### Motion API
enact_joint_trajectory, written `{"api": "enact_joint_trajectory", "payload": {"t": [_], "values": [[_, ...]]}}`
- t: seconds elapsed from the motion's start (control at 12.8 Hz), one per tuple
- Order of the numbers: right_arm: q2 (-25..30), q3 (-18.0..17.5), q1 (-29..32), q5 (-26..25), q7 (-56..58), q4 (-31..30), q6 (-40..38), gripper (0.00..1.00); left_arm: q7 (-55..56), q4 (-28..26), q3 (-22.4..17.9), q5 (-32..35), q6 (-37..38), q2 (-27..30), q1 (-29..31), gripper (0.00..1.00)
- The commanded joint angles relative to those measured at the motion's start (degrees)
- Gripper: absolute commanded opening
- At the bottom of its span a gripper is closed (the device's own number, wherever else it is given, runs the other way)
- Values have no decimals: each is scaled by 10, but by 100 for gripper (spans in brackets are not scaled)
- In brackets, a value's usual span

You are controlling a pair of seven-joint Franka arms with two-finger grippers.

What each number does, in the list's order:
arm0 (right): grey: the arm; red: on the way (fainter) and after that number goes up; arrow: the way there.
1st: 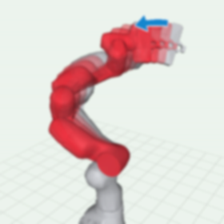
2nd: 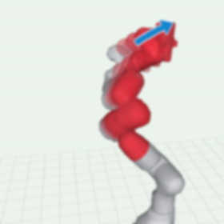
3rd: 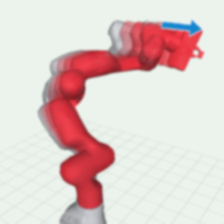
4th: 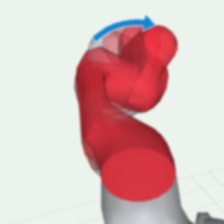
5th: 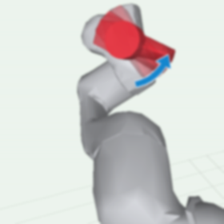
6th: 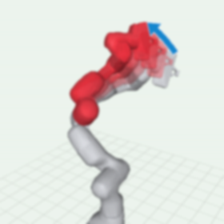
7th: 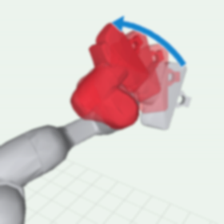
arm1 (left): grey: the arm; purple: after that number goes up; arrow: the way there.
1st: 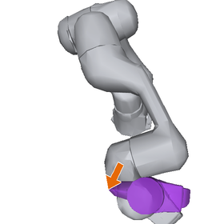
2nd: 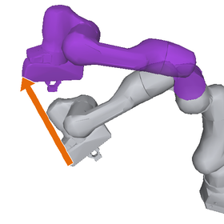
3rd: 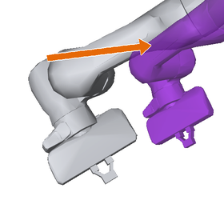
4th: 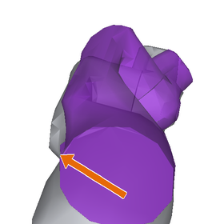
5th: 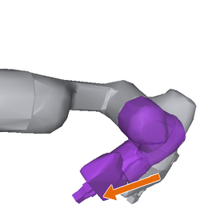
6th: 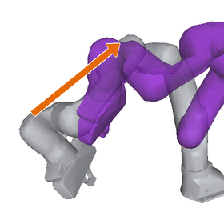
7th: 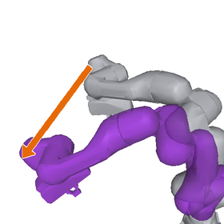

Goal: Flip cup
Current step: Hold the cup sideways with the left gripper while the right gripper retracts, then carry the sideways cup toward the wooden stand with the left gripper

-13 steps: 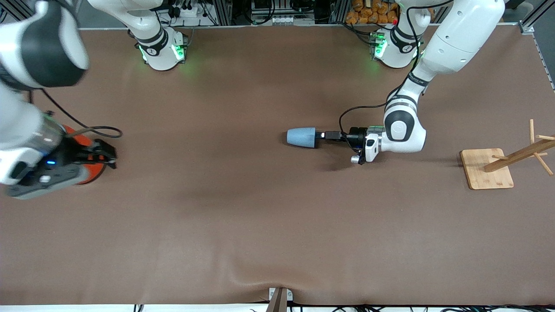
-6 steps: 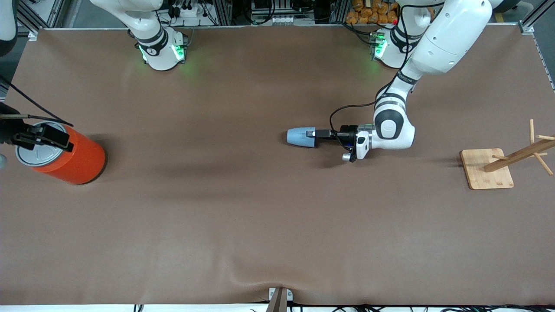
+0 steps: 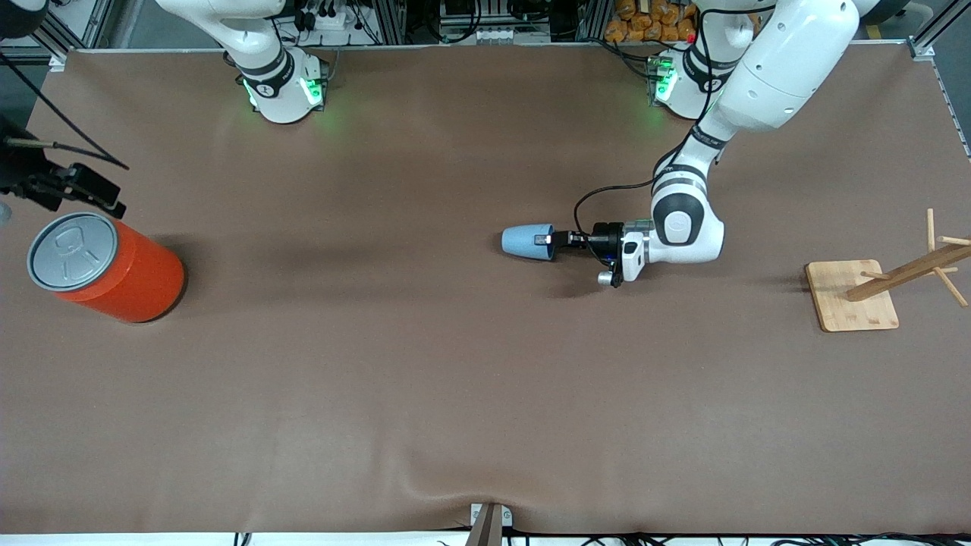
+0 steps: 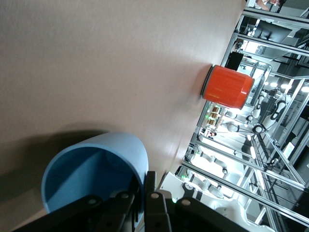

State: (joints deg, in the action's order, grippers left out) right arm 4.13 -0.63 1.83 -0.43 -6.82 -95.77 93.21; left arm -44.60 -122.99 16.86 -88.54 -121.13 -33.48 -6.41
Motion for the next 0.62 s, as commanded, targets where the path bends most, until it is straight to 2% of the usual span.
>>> {"api": "enact_joint_trajectory", "payload": {"t": [0.0, 0.16, 0.31, 0.54], "values": [[-9, 2, -11, 3, -13, 13, 10, 100, -5, -2, -9, 14, -38, 36, 1, 0], [-30, -2, -12, 3, 2, 56, -18, 100, 49, 7, -33, 86, -50, 64, 7, 0], [-32, 1, -17, 12, 31, 81, -52, 100, 154, 41, -67, 216, -50, 87, 9, 0], [-53, 10, -15, 10, 50, 109, -55, 100, 268, 94, -100, 420, -50, 105, 9, 0]]}}
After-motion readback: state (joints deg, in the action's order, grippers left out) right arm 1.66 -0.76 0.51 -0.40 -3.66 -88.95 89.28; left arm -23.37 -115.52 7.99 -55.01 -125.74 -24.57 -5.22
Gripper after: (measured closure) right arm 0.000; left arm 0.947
